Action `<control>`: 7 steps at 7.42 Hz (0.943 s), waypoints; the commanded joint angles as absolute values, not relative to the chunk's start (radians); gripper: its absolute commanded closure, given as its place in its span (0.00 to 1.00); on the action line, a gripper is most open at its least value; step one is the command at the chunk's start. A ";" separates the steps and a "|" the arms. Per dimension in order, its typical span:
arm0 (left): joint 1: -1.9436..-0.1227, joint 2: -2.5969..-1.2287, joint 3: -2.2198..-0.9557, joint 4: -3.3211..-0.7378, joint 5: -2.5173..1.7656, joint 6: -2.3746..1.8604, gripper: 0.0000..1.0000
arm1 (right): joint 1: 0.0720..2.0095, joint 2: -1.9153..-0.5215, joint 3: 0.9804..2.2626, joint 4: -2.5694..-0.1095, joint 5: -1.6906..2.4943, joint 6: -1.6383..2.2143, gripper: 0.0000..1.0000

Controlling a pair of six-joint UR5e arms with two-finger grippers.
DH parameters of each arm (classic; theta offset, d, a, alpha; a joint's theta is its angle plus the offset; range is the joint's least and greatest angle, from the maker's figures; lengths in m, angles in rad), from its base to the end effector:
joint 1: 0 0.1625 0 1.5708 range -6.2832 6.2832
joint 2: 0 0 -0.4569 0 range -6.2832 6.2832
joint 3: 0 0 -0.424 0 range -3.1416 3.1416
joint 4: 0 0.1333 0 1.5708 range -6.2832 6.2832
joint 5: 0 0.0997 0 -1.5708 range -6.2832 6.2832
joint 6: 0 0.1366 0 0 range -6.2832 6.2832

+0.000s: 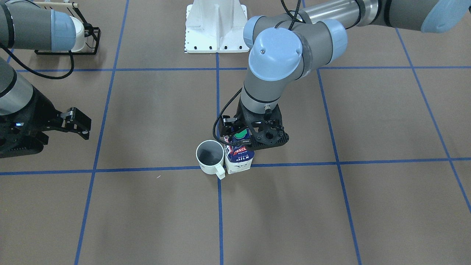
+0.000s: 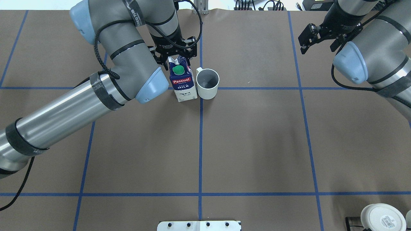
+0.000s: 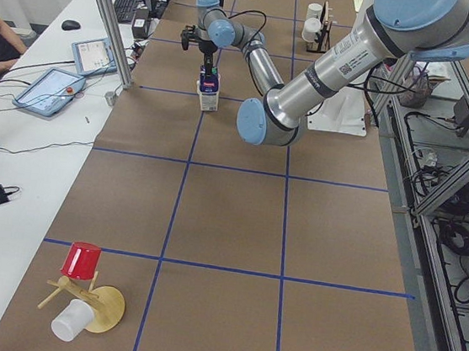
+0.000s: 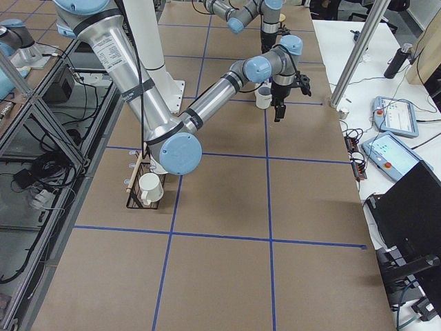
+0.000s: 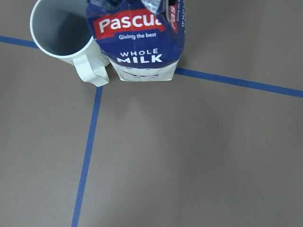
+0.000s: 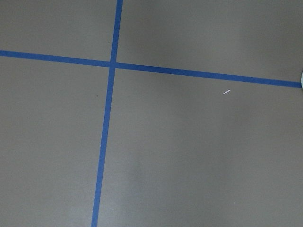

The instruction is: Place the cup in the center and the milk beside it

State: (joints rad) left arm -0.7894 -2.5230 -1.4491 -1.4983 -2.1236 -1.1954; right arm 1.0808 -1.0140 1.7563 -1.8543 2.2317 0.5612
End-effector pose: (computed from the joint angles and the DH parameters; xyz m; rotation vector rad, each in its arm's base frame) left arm 0.5271 -0.6188 0.1303 -0.0331 0.9052 -0.1759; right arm -0.2816 -0.6330 0.3163 0.0565 -0.7826 -0.0841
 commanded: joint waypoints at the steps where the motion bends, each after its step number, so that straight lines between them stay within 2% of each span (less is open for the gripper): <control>1: -0.826 -2.476 -1.564 -1.485 -2.132 -1.186 0.02 | 1.088 -1.017 1.755 -1.855 2.232 0.558 0.00; 4: -0.966 -2.187 -1.892 -1.384 -2.141 -0.920 0.02 | 1.194 -1.063 1.717 -1.867 2.264 0.364 0.00; 5: -1.033 -2.055 -1.957 -1.361 -2.141 -0.863 0.02 | 1.244 -1.087 1.677 -1.862 2.264 0.239 0.00; 7: -1.170 -1.903 -1.942 -1.436 -2.134 -0.831 0.02 | 1.293 -1.150 1.634 -1.827 2.254 0.192 0.00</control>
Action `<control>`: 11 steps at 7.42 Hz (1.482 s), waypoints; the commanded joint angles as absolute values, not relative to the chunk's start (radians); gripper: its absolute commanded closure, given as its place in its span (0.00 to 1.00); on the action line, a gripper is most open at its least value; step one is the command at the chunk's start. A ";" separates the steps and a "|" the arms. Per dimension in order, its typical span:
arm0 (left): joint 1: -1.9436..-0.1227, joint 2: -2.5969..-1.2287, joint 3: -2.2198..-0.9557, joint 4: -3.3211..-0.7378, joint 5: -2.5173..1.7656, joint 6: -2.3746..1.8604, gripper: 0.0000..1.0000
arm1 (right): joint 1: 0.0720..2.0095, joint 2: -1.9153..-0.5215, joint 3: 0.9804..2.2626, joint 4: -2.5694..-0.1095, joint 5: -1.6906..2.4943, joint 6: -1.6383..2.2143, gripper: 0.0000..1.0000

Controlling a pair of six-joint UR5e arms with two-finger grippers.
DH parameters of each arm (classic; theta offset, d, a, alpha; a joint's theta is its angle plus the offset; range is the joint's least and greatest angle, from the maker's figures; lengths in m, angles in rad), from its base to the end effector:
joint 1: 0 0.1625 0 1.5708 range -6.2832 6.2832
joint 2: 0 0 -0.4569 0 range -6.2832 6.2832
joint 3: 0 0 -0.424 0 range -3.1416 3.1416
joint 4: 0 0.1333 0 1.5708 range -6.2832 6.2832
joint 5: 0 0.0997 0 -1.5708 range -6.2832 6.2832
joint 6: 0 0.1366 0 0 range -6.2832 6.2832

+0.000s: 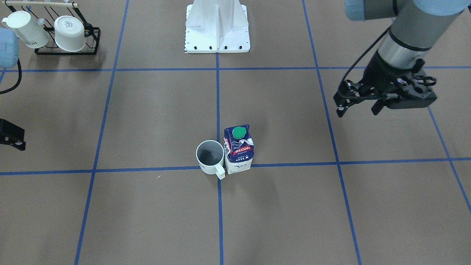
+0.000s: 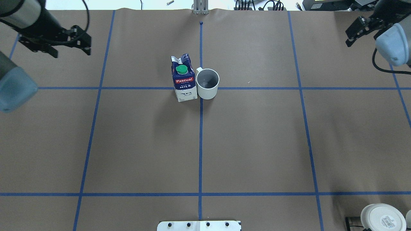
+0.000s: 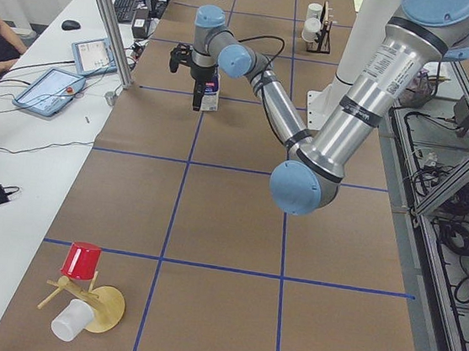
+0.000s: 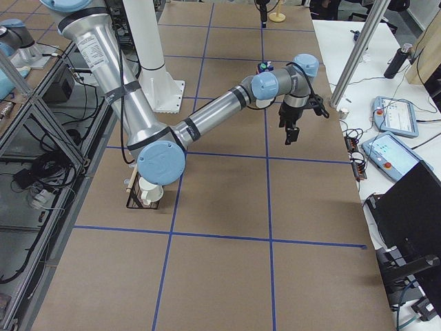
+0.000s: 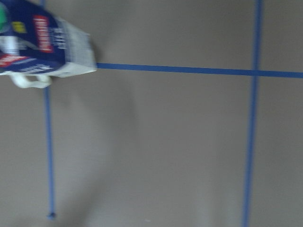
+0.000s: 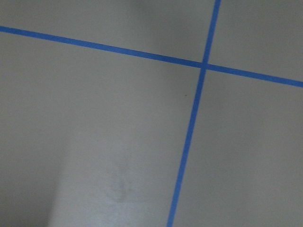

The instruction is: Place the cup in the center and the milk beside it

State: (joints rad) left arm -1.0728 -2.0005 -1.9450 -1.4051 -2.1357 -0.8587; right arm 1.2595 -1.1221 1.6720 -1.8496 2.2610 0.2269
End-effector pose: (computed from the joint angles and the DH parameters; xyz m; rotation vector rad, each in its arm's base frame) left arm 0.2497 -0.5852 0.3058 0.1412 0.8140 -0.1598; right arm -0.1654 -0.6653 0.4274 0.0686 -0.7311 -0.1741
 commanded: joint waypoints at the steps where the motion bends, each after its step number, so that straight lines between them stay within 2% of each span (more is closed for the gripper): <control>1: -1.231 -1.796 -1.954 -1.512 -2.140 -0.722 0.02 | 1.330 -1.170 1.603 -1.771 2.212 0.187 0.00; 2: -1.271 -1.681 -1.932 -1.634 -2.140 -0.522 0.02 | 1.356 -1.260 1.592 -1.723 2.191 0.181 0.00; 3: -1.322 -1.639 -1.871 -1.708 -2.143 -0.396 0.02 | 1.364 -1.287 1.544 -1.592 2.194 0.196 0.00; 4: -1.339 -1.573 -1.844 -1.768 -2.137 -0.306 0.02 | 1.385 -1.301 1.519 -1.573 2.204 0.195 0.00; 7: -1.451 -1.563 -1.598 -1.870 -2.134 -0.149 0.02 | 1.474 -1.369 1.505 -1.572 2.340 0.189 0.00; 9: -1.578 -1.545 -1.565 -1.845 -2.269 -0.158 0.02 | 1.505 -1.423 1.514 -1.571 2.397 0.180 0.00; 11: -1.637 -1.513 -1.622 -1.728 -2.375 -0.160 0.02 | 1.509 -1.448 1.517 -1.569 2.395 0.178 0.00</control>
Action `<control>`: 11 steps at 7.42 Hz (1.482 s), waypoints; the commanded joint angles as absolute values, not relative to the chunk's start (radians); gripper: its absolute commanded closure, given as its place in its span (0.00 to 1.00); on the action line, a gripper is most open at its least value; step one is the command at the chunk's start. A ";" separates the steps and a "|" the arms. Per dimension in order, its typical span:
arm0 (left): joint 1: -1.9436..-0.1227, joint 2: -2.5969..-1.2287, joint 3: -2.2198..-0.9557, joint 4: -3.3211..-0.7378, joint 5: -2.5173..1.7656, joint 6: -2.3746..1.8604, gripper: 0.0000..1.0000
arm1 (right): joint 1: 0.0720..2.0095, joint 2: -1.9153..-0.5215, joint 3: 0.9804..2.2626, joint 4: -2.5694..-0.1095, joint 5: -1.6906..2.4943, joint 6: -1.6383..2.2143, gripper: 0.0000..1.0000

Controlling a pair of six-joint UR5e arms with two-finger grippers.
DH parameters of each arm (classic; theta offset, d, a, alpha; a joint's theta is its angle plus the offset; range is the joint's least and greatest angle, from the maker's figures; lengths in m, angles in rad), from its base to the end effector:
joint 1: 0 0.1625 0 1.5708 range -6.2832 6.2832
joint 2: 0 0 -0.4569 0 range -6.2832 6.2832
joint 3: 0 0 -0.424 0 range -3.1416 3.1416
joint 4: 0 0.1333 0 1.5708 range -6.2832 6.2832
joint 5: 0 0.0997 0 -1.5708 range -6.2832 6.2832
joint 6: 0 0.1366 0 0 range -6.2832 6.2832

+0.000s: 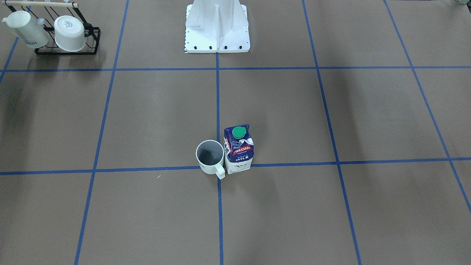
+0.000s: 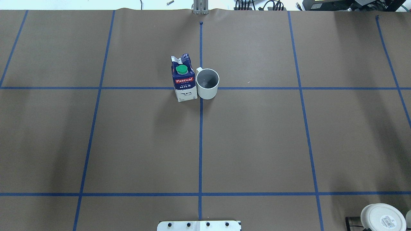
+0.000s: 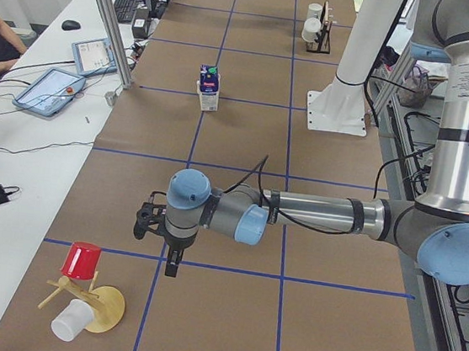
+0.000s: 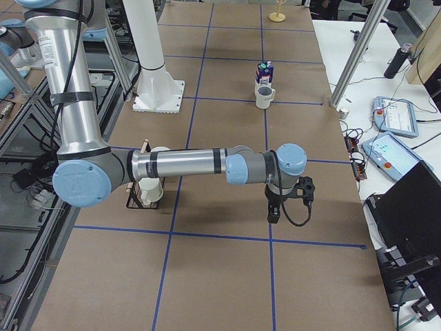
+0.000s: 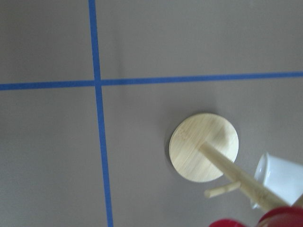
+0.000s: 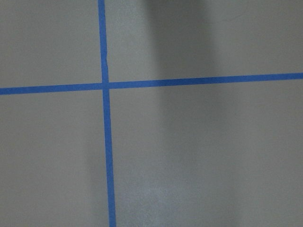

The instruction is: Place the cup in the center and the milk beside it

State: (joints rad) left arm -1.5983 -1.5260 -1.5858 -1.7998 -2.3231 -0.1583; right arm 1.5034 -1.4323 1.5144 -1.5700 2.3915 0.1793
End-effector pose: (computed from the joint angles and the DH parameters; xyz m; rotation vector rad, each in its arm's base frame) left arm -0.0543 -0.5195 0.7096 0.1403 0.7607 -0.1015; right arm -0.0066 -0.5936 0.6648 -0.0233 -0.8238 0.0715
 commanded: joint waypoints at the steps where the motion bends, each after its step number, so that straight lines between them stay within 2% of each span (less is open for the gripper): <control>1: -1.637 -1.514 -1.649 -1.683 -2.375 -0.160 0.02 | 1.511 -1.466 1.517 -1.569 2.393 0.178 0.00; 11: -1.632 -1.520 -1.646 -1.686 -2.368 -0.158 0.02 | 1.548 -1.505 1.534 -1.582 2.358 0.178 0.00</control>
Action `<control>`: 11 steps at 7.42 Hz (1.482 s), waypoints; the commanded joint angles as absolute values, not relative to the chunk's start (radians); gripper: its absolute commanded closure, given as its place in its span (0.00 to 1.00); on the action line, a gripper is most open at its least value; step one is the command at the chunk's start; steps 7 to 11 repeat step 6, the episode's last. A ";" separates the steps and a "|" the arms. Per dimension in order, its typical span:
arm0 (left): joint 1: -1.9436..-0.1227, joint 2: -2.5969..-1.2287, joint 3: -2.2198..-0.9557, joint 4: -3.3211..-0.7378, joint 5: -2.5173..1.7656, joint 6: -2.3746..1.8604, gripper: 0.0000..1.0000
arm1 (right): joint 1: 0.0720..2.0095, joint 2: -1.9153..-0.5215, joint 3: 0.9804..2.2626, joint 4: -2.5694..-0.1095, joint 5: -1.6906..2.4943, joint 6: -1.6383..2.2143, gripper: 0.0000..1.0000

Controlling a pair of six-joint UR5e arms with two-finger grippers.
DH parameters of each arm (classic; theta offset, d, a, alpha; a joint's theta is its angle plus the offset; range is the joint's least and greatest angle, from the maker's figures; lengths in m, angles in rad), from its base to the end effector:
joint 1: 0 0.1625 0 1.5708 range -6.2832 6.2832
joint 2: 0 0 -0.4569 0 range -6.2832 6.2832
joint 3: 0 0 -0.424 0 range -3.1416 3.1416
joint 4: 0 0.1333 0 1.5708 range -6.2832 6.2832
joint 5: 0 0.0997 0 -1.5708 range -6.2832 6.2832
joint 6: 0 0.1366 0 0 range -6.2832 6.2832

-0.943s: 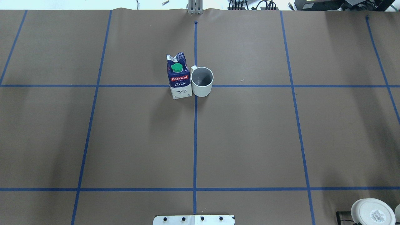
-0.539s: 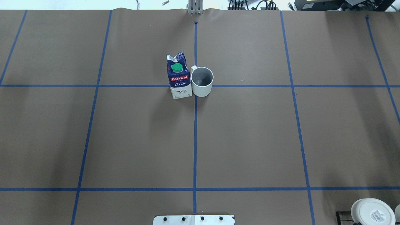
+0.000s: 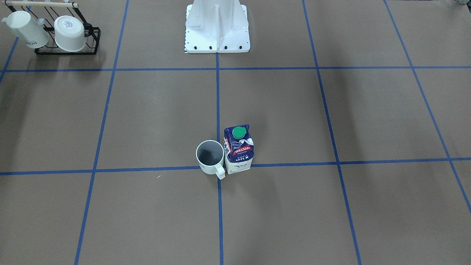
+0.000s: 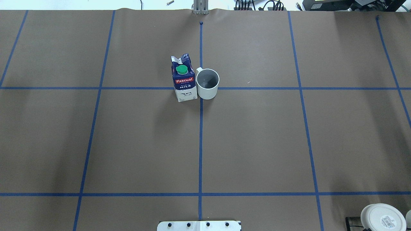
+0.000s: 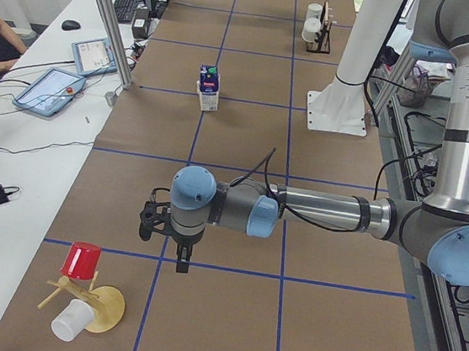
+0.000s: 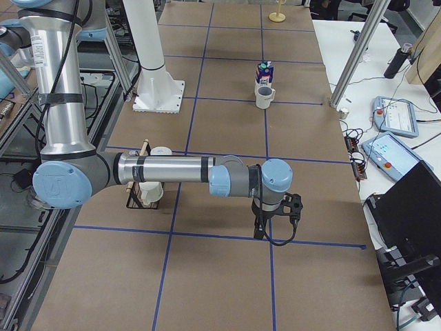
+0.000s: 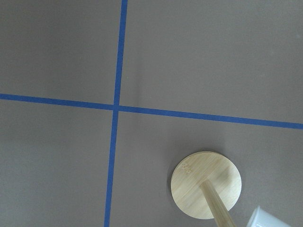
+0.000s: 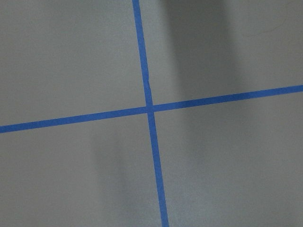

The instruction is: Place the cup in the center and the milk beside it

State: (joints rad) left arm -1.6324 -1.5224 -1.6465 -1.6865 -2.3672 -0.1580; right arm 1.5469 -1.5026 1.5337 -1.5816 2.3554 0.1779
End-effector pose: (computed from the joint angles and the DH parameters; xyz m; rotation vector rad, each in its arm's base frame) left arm -0.0672 -0.5109 0.6876 0.0970 0.8013 -0.1506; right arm 0.0235 -0.5573 0.6998 -0.0599 -0.7832 0.1380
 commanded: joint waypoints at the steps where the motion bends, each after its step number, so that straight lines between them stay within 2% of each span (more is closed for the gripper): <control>1: -1.632 -1.519 -1.646 -1.686 -2.370 -0.156 0.02 | 1.548 -1.505 1.534 -1.582 2.358 0.178 0.00; 11: -1.634 -1.516 -1.644 -1.689 -2.373 -0.149 0.02 | 1.554 -1.508 1.543 -1.580 2.359 0.178 0.00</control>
